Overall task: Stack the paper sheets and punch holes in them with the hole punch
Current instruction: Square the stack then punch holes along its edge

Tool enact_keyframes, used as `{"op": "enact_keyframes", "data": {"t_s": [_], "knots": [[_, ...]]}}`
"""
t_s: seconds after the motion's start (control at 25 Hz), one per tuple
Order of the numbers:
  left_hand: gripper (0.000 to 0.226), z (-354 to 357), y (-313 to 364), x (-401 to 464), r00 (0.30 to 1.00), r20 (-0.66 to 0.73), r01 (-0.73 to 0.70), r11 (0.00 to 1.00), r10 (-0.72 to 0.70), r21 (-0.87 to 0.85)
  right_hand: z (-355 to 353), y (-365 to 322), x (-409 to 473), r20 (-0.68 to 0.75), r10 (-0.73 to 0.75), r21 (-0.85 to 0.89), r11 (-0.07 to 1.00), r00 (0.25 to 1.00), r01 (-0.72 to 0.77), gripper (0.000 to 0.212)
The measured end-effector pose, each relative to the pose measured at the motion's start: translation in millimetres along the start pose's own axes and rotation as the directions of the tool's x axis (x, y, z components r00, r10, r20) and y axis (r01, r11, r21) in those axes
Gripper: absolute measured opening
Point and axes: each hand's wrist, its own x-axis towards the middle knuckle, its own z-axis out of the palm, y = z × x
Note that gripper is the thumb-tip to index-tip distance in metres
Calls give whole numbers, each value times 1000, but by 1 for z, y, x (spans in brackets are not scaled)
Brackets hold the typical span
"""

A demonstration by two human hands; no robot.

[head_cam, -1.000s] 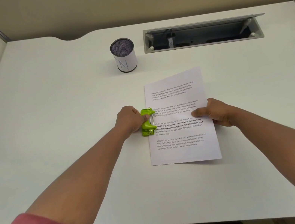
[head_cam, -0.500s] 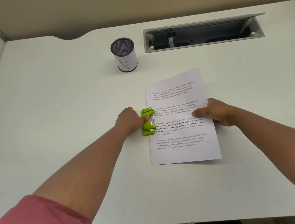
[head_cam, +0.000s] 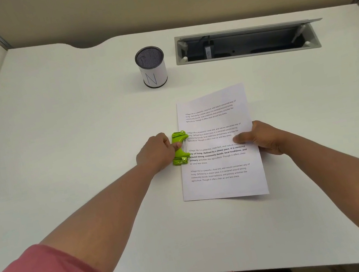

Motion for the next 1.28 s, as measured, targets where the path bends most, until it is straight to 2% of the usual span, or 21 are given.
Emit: {"op": "enact_keyframes", "data": {"t_s": [0.12,0.2,0.4,1.28], "knots": [[39,-1,-2,0,1000,5,2,1000,-2,-3,1,-1,-1,-2,-5,-3,1000,1000,5,26],[41,-8,-3,3,998,57,25,999,-23,-38,2,-1,-1,-6,-12,2,1000,1000,12,27],[41,-27,10,12,979,196,110,947,-52,-301,1,-1,-2,-6,-5,19,1000,1000,5,28],[38,-15,14,-4,982,148,172,874,-116,-454,-17,2,-35,-26,-5,139,990,1000,9,34]]}}
